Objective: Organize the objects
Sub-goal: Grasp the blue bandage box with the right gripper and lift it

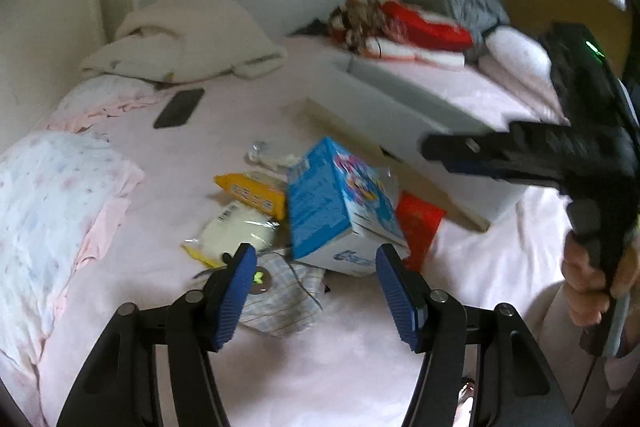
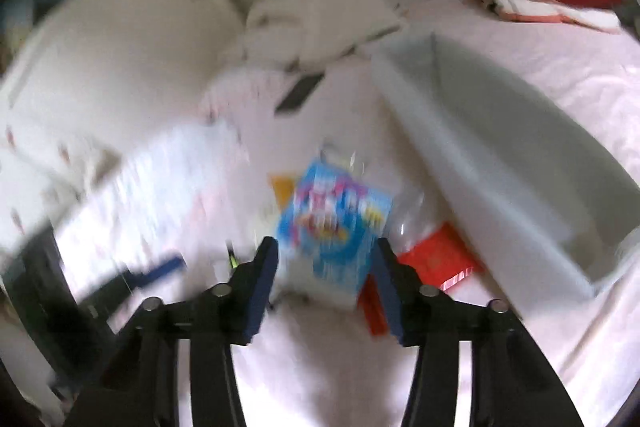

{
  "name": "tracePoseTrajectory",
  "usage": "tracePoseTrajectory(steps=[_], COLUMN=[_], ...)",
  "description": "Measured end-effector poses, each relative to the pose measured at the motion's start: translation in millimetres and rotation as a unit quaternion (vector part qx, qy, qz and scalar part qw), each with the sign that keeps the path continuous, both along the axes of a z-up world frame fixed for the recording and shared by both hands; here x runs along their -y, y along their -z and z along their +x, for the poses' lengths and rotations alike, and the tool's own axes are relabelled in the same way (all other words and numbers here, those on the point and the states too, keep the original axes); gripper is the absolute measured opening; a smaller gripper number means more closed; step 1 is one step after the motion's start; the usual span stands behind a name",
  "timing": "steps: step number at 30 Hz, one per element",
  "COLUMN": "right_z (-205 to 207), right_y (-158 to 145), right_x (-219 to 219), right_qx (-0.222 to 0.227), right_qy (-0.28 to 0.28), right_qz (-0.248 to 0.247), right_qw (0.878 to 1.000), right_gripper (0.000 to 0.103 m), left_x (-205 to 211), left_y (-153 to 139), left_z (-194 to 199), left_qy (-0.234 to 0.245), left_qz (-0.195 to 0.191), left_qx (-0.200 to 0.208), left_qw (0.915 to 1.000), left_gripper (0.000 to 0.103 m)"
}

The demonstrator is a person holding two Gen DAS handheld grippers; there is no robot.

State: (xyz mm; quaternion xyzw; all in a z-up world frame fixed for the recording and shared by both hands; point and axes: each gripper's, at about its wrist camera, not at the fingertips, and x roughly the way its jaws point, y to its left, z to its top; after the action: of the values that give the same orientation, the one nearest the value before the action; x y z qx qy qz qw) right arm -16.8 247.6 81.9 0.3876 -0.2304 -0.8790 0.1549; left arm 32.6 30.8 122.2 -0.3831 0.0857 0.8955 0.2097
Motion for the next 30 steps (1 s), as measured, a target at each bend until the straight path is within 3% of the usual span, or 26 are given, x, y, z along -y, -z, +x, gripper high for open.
tracePoseTrajectory(steps=[4, 6, 7, 10, 12, 14, 19, 25, 26, 29, 30], right_z=[-69, -80, -105, -127, -144, -141, -138, -130, -127, -111, -105], right_y=[29, 36, 23, 8, 8, 12, 36, 39, 39, 41, 36], right_x=[-16, -14, -13, 2, 14, 8, -2, -15, -15, 5, 12], right_qx=[0.059, 0.049, 0.043, 0.022, 0.024, 0.034, 0.084, 0.106, 0.114, 0.136, 0.133], right_qy=[0.032, 0.036, 0.033, -0.002, -0.02, -0.034, -0.051, -0.053, -0.066, -0.155, -0.166], right_qz=[-0.079, -0.115, -0.115, -0.071, -0.032, -0.019, -0.099, -0.134, -0.145, -0.245, -0.234], right_qw=[0.995, 0.992, 0.992, 0.997, 0.999, 0.999, 0.99, 0.984, 0.981, 0.948, 0.949], right_gripper=[0.052, 0.052, 0.052, 0.052, 0.042, 0.037, 0.037, 0.038, 0.037, 0.037, 0.037], left_x=[-23, -28, -30, -33, -34, -33, -31, -22, -22, -28, -30], left_y=[16, 23, 27, 35, 38, 39, 42, 44, 43, 39, 39], left_z=[-7, -6, -5, -9, -13, -20, -34, -35, -35, -36, -35], left_qy=[0.021, 0.028, 0.032, 0.032, 0.027, 0.019, -0.004, -0.009, -0.01, -0.003, -0.006], left_qz=[-0.024, -0.022, -0.022, -0.021, -0.014, -0.003, 0.017, 0.047, 0.05, 0.056, 0.05], left_qx=[0.038, 0.053, 0.062, 0.077, 0.082, 0.086, 0.099, 0.108, 0.105, 0.103, 0.103], left_qw=[0.9988, 0.998, 0.9973, 0.9963, 0.9961, 0.9961, 0.9949, 0.993, 0.9932, 0.9931, 0.9934], left_gripper=[0.037, 0.029, 0.027, 0.026, 0.026, 0.026, 0.026, 0.026, 0.026, 0.026, 0.026])
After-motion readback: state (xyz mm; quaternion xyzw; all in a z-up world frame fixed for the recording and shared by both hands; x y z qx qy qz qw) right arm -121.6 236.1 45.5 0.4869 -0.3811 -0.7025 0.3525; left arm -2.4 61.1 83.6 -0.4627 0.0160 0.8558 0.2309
